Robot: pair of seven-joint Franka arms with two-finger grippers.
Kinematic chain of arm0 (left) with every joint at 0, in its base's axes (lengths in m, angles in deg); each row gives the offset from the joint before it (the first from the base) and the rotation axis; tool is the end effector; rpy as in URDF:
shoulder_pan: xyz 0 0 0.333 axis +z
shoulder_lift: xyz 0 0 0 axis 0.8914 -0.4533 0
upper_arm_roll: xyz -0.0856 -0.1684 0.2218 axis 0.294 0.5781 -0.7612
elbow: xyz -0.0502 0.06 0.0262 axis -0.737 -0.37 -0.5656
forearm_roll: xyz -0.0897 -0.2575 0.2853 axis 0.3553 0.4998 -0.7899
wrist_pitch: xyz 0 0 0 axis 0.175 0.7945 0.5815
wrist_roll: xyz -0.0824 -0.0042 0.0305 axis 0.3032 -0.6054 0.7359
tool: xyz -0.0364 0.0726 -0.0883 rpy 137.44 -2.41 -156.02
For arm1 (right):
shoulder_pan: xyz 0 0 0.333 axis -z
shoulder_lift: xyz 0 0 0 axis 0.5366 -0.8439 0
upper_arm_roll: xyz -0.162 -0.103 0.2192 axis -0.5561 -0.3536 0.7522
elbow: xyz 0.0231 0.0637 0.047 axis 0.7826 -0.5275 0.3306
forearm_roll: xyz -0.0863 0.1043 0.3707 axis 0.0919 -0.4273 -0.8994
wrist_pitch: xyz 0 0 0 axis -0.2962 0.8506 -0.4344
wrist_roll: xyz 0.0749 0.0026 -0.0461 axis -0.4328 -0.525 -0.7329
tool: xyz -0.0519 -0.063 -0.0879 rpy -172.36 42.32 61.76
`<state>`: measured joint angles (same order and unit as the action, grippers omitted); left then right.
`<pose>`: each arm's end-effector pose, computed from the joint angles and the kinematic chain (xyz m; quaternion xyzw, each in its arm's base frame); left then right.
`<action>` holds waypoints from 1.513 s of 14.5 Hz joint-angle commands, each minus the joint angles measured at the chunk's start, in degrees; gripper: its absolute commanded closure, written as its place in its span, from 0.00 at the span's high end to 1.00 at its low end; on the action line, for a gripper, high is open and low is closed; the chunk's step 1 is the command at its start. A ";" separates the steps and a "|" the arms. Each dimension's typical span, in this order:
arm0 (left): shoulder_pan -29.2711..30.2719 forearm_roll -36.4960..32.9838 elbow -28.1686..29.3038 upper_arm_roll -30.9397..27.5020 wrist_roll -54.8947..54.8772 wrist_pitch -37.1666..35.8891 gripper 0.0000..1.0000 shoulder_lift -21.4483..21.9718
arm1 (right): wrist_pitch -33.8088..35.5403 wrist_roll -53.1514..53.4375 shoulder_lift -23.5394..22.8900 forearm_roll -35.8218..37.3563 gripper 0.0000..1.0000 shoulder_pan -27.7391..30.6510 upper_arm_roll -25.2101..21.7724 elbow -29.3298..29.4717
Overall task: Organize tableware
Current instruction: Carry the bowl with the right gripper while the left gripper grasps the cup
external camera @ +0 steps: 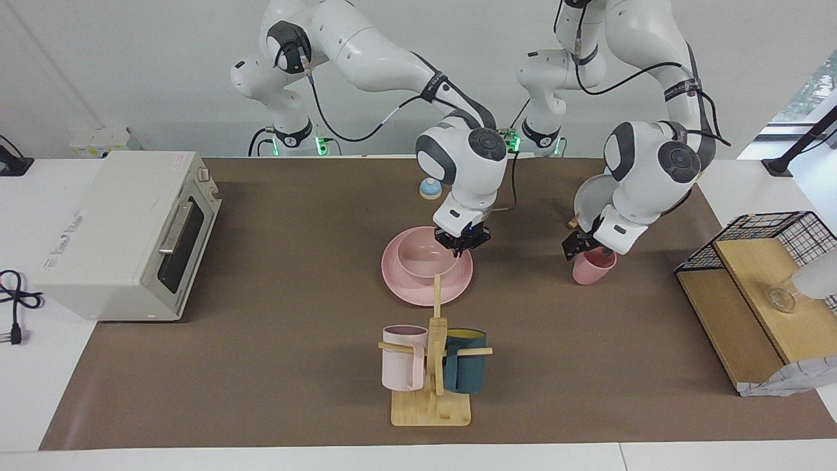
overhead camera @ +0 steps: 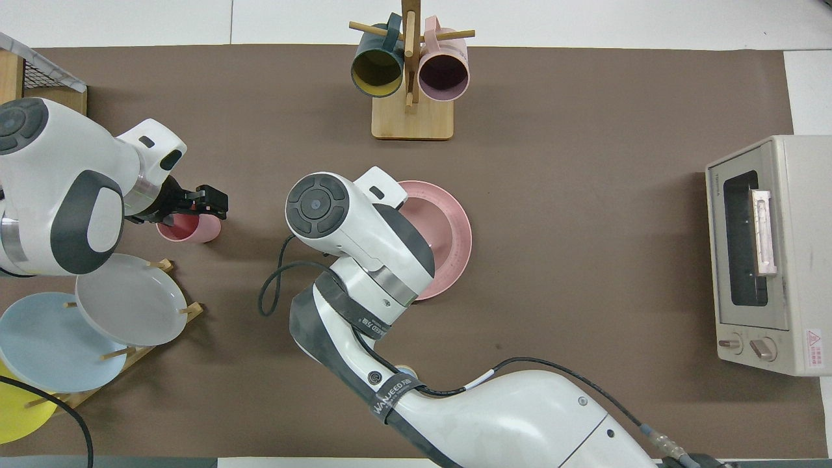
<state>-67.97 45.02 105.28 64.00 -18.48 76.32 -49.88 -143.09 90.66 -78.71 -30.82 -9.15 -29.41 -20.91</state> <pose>0.5735 -0.0868 0.3538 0.9982 0.0205 -0.0502 0.0266 0.5316 0.4745 0.3142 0.9994 0.0075 0.0011 0.0343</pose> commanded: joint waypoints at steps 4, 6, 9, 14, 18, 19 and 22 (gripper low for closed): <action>-0.52 0.80 7.00 -0.13 0.63 7.20 0.84 2.77 | -1.78 1.18 0.67 -0.95 0.10 0.91 0.44 -2.00; -0.44 0.80 6.74 -0.13 0.02 6.68 0.29 2.78 | -2.05 1.27 0.67 -2.35 0.35 1.26 0.35 -1.47; -0.44 0.62 5.95 -0.21 -2.52 6.06 0.00 2.69 | -1.09 1.18 1.02 -2.27 0.81 1.52 0.18 -1.03; -0.53 0.53 4.82 -0.30 -2.71 5.01 0.00 2.69 | 2.51 -0.22 7.42 -1.74 1.00 5.03 -0.09 -0.59; -1.92 0.27 -8.51 -0.04 -1.58 -9.89 0.00 1.90 | 9.44 -6.44 13.92 -1.48 1.00 10.37 -0.26 -1.46; -3.32 0.27 -12.81 -0.04 0.87 -14.03 0.00 1.63 | 12.16 -10.29 15.68 -1.74 1.00 13.10 -0.18 -1.73; -10.78 0.71 -22.93 -0.04 13.06 -21.51 0.00 -0.64 | 19.28 -17.44 20.25 -1.83 1.00 19.78 -0.26 -1.73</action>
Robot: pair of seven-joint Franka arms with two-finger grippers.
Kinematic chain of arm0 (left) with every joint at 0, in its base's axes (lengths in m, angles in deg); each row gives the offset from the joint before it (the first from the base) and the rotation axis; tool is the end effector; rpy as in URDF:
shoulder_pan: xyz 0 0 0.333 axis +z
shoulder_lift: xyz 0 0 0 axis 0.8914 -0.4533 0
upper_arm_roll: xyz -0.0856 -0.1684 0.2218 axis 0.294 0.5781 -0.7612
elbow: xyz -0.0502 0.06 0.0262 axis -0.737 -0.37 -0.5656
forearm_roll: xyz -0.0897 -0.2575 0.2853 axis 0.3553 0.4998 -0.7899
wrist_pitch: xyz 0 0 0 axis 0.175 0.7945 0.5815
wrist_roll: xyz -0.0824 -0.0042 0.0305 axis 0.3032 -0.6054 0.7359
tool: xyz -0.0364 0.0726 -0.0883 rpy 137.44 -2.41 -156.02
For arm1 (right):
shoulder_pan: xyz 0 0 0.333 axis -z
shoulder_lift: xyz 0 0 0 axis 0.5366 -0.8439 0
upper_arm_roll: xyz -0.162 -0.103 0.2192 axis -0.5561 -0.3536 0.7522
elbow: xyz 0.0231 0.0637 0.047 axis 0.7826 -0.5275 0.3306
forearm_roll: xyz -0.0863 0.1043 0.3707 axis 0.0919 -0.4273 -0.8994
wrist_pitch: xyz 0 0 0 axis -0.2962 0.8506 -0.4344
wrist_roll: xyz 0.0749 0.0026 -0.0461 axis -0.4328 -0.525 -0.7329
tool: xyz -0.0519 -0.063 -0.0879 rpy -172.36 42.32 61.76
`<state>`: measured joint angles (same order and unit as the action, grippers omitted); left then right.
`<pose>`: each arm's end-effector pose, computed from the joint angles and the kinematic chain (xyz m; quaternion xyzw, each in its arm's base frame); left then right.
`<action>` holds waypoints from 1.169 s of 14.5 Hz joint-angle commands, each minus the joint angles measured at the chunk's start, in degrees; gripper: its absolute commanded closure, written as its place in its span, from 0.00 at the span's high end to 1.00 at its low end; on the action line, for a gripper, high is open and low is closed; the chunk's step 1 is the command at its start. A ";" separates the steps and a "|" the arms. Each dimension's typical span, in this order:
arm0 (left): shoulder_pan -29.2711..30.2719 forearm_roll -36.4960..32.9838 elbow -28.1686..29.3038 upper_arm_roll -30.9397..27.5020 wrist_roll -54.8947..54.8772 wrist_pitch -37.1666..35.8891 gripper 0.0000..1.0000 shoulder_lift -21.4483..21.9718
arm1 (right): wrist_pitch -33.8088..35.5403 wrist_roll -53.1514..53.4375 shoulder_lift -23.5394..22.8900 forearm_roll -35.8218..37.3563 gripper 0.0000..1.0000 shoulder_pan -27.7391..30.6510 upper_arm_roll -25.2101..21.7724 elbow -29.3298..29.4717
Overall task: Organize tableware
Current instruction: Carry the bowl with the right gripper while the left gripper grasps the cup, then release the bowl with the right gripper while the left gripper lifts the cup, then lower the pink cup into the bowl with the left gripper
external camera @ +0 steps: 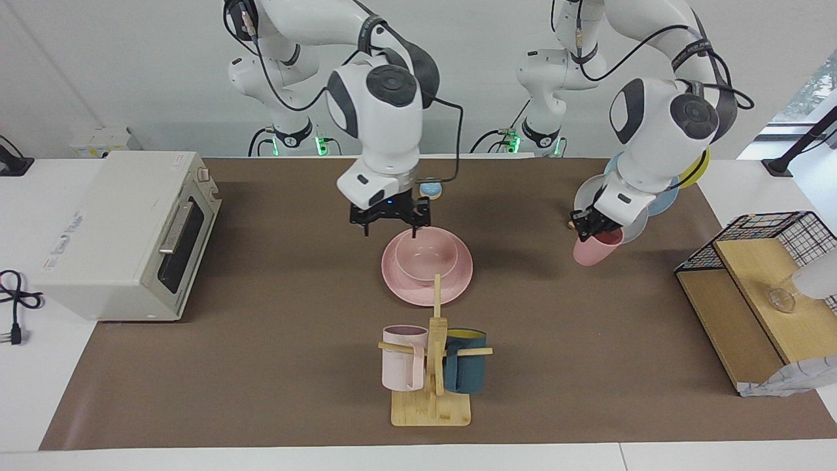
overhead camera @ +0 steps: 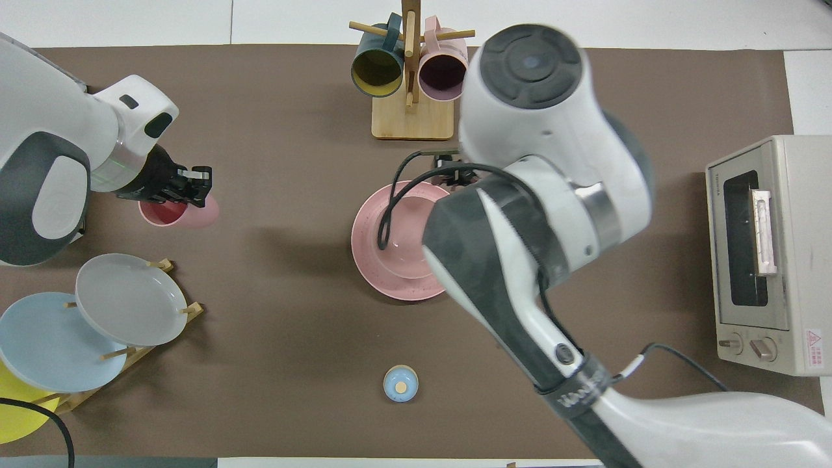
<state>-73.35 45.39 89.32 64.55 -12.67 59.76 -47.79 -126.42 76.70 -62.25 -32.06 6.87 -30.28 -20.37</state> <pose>0.5743 -0.1509 0.4826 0.9986 0.0107 -0.0415 0.0304 0.5957 0.2780 0.4926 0.9992 -0.0269 -0.0075 0.0282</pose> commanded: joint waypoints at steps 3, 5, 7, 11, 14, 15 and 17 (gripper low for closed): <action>-12.88 1.56 -13.94 -0.59 19.30 -7.43 0.00 -6.16 | 7.89 -10.66 7.66 -0.50 1.00 10.18 0.70 -1.84; -17.62 2.63 -15.53 -0.59 25.54 -6.57 0.00 -7.83 | 11.15 -14.55 10.47 -0.42 1.00 12.73 0.61 -1.75; -22.11 2.63 -18.50 -0.67 31.87 -4.20 0.00 -11.51 | 12.30 -17.88 11.36 -0.85 1.00 16.59 0.61 -2.36; -26.07 2.45 -22.57 -0.76 35.23 -1.21 0.00 -17.49 | 12.75 -22.48 14.60 -1.65 1.00 19.96 0.70 -6.57; -28.11 1.92 -22.48 -1.03 37.35 1.43 0.00 -21.19 | 11.43 -22.91 18.20 -1.30 1.00 17.50 -2.71 -12.71; -28.11 1.84 -22.39 -0.94 37.35 1.61 0.00 -21.72 | 9.95 -22.91 18.83 -1.73 1.00 17.32 -3.43 -14.30; -28.11 1.48 -22.39 -0.94 37.44 1.79 0.00 -22.78 | 8.18 -22.91 21.37 -1.73 1.00 17.58 -3.43 -19.04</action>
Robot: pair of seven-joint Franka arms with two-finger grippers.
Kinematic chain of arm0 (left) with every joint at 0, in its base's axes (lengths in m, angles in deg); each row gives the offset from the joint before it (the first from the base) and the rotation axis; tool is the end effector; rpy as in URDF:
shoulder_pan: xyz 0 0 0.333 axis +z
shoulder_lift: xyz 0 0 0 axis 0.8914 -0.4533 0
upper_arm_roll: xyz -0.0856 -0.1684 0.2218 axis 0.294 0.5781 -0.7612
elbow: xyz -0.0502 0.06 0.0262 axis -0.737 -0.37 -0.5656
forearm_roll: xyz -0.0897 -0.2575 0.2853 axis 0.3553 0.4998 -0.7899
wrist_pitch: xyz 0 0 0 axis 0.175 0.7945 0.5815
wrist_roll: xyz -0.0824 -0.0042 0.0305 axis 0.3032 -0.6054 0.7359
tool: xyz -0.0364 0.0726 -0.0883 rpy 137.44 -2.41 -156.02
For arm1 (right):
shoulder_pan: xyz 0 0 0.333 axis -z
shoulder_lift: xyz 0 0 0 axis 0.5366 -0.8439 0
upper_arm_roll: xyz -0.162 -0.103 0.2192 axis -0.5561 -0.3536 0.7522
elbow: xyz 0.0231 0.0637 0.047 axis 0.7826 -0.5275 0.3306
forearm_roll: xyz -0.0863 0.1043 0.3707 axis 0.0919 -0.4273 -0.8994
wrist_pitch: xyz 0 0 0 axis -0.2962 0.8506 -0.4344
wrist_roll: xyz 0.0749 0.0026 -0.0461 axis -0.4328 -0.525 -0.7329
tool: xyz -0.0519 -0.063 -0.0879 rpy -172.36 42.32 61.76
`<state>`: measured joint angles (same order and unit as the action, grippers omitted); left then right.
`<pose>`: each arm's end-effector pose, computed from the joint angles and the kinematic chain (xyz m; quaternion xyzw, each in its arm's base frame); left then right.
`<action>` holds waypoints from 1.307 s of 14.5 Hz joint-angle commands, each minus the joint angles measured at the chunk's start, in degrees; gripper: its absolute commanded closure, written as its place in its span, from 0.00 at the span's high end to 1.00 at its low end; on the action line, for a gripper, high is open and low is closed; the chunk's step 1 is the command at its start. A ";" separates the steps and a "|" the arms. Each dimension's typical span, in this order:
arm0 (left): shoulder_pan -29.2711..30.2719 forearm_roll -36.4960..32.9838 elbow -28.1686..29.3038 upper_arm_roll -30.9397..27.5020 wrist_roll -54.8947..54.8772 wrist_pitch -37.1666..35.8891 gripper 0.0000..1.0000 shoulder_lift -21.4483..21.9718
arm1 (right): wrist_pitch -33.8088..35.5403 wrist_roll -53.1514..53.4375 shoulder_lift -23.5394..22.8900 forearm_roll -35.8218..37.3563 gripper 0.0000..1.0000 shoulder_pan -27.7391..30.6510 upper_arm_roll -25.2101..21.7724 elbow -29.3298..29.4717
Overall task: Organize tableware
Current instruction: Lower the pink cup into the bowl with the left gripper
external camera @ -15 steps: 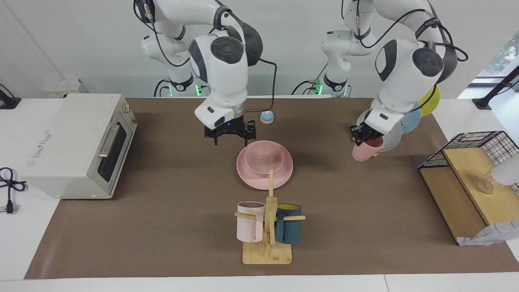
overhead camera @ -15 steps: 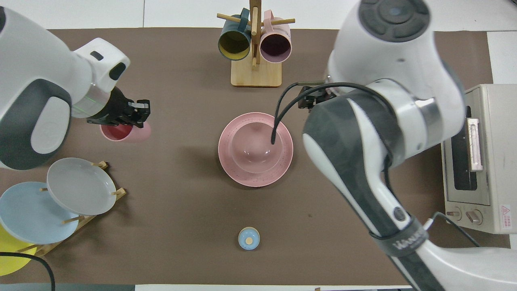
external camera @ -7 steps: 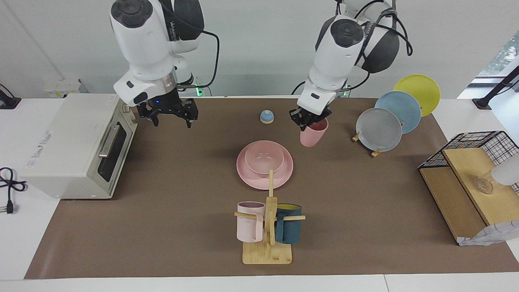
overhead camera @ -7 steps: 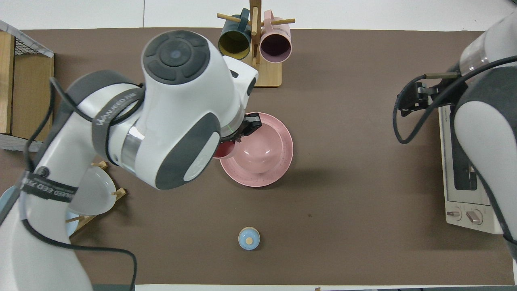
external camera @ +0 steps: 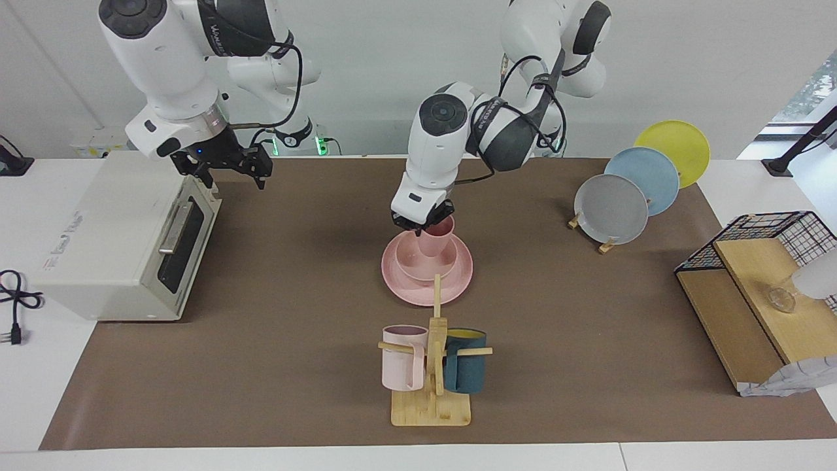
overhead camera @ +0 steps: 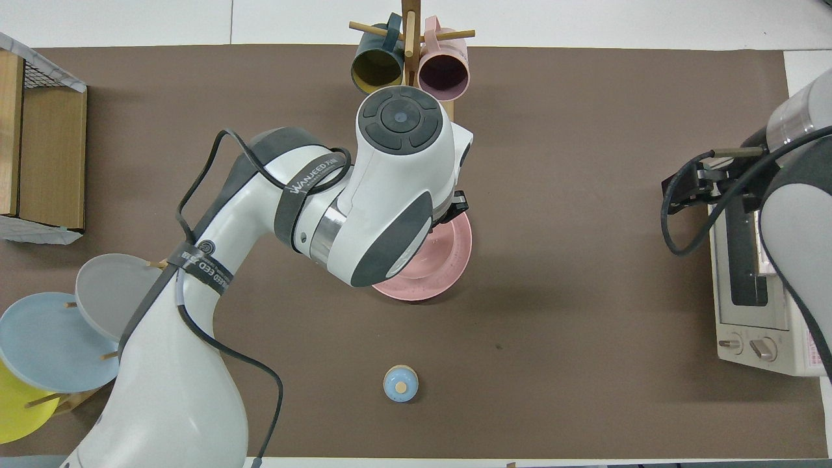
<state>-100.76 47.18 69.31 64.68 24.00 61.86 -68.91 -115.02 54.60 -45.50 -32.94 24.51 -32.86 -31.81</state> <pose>0.5126 -0.4591 0.4158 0.9926 0.0980 -0.0649 0.0291 0.5587 0.0481 0.5627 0.9972 -0.0133 -0.0706 0.0227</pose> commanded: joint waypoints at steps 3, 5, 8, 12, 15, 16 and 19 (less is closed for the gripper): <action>-1.31 -0.14 -0.54 -1.07 1.83 4.06 0.00 -1.93 | -6.48 -3.53 5.60 -1.12 1.00 0.73 -0.94 -9.29; -1.23 -0.31 0.79 -1.07 1.83 6.36 0.00 -2.02 | -7.18 -4.16 5.69 -1.03 1.00 1.34 -1.03 -9.55; -1.23 -0.66 0.79 -1.07 1.83 6.63 0.00 -2.81 | -7.45 -4.16 5.78 -0.85 1.00 1.52 -1.03 -9.81; -1.23 -1.01 1.67 -1.07 1.83 6.10 0.00 -2.81 | -7.36 -4.33 5.52 -0.94 1.00 2.05 -1.03 -9.73; -1.14 -1.19 3.33 -1.07 1.83 7.50 0.00 -2.72 | -7.44 -4.33 5.34 -0.85 1.00 2.84 -1.03 -9.55; -1.23 -1.19 4.21 -1.07 1.83 8.47 0.00 -2.72 | -7.62 -4.33 5.25 -0.85 1.00 2.84 -1.03 -9.38; -1.23 -1.36 4.57 -1.07 1.74 9.18 0.00 -2.72 | -7.01 -4.33 5.16 -0.85 1.00 2.84 -1.12 -8.85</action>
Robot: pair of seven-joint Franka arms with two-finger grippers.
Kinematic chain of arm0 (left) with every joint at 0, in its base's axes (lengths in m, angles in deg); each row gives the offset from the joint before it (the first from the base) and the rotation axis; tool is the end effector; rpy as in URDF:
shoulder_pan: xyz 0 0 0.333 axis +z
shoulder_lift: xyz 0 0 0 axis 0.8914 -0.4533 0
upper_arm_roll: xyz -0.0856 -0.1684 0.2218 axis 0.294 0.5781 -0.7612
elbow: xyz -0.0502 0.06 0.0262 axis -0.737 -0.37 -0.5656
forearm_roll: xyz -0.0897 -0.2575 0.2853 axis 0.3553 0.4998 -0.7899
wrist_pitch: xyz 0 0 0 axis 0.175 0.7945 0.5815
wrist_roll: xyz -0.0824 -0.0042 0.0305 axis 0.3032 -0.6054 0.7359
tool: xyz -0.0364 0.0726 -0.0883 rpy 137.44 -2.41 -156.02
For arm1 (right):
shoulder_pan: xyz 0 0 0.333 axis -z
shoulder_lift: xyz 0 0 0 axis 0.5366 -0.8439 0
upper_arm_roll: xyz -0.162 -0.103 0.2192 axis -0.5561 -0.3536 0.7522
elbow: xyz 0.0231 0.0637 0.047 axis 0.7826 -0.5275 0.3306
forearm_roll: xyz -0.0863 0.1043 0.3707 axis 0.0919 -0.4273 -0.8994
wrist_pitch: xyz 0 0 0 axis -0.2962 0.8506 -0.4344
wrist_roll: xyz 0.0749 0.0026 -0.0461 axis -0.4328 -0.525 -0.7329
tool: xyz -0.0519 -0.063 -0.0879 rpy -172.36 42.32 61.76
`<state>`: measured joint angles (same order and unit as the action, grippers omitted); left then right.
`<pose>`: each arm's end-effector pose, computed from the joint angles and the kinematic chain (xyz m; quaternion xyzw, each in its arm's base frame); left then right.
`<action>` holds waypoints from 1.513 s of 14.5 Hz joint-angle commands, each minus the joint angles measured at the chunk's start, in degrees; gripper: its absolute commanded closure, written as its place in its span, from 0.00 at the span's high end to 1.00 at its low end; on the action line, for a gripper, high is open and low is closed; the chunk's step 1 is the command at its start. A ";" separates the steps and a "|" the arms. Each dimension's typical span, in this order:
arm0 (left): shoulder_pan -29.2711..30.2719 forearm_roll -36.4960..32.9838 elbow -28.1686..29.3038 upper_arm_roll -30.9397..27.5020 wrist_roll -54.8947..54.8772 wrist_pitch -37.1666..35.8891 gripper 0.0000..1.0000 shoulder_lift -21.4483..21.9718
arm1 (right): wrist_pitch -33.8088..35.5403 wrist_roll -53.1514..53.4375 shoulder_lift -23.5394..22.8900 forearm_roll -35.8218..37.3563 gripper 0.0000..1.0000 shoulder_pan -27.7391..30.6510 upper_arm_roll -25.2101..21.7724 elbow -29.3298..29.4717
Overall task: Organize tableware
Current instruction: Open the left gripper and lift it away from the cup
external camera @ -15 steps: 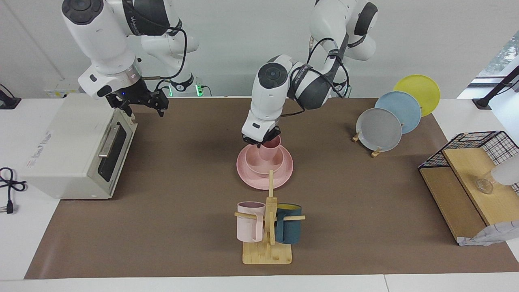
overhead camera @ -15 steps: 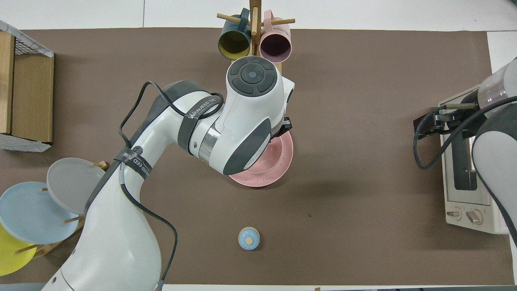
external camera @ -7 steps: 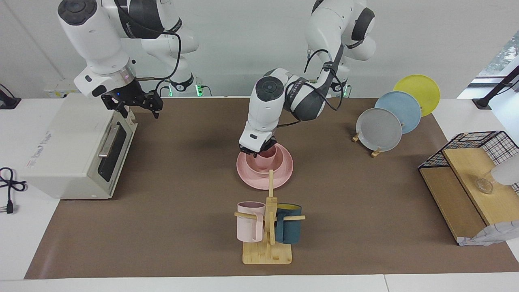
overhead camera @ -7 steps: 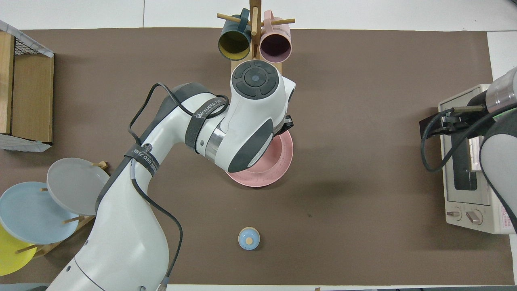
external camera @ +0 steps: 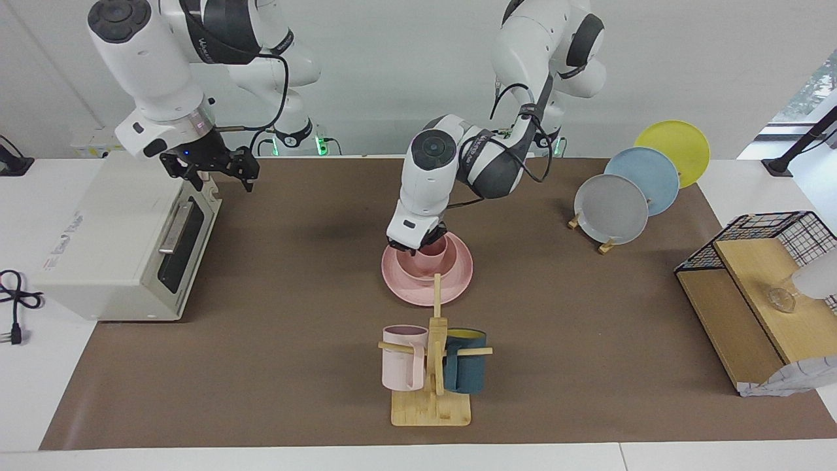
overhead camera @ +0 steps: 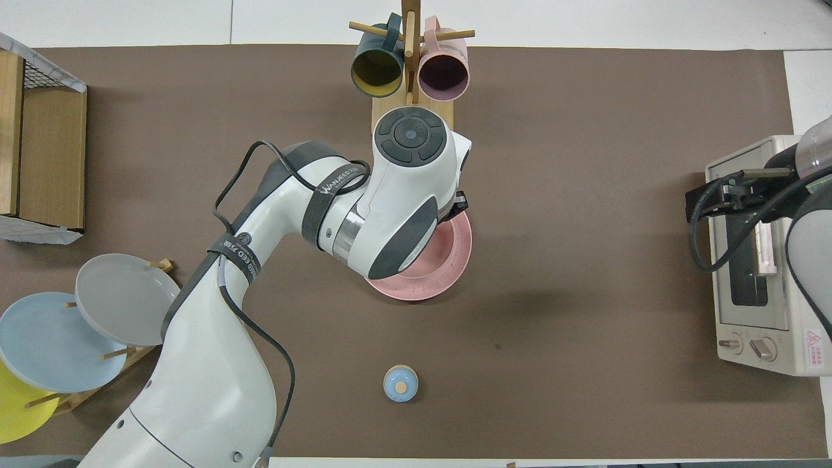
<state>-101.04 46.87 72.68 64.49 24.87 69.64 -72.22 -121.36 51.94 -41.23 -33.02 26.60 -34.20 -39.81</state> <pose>0.5207 -0.4659 0.3588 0.9917 0.1110 -0.0561 0.0331 0.5493 0.0138 0.5475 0.9985 -0.0187 -0.0492 0.0153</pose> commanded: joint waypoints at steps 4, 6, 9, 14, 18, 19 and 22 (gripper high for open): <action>-1.12 -2.28 2.95 -0.88 0.60 2.46 0.99 0.85 | -0.31 -1.67 1.07 -0.95 1.00 3.04 0.66 -0.41; -1.12 -2.28 2.95 -0.88 0.60 2.10 1.00 0.94 | -0.22 -1.67 0.98 -0.95 1.00 3.65 1.10 -0.41; -1.03 -2.37 2.51 -0.88 0.52 1.49 1.00 1.03 | -0.57 -1.50 0.89 -1.04 1.00 4.53 1.27 -0.50; 2.03 -1.84 2.42 -0.88 -4.13 -7.09 1.00 8.47 | -1.11 -2.72 0.02 -0.86 1.00 4.45 0.49 1.52; 8.79 -1.75 2.33 -0.97 -11.33 -15.63 1.00 16.04 | -0.84 -5.28 0.28 -0.86 1.00 4.45 -1.01 1.53; 11.42 -1.84 2.51 -1.06 -15.35 -17.65 1.00 17.80 | -0.75 -5.19 0.28 -0.86 1.00 4.36 -1.01 1.53; 21.88 -1.84 3.21 -1.06 -30.20 -22.49 1.00 21.94 | -1.01 -4.83 0.89 -0.78 1.00 4.01 -0.75 1.61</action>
<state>-85.42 45.24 73.27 62.86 3.43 49.56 -53.46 -122.51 48.29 -40.94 -33.03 29.98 -35.51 -38.52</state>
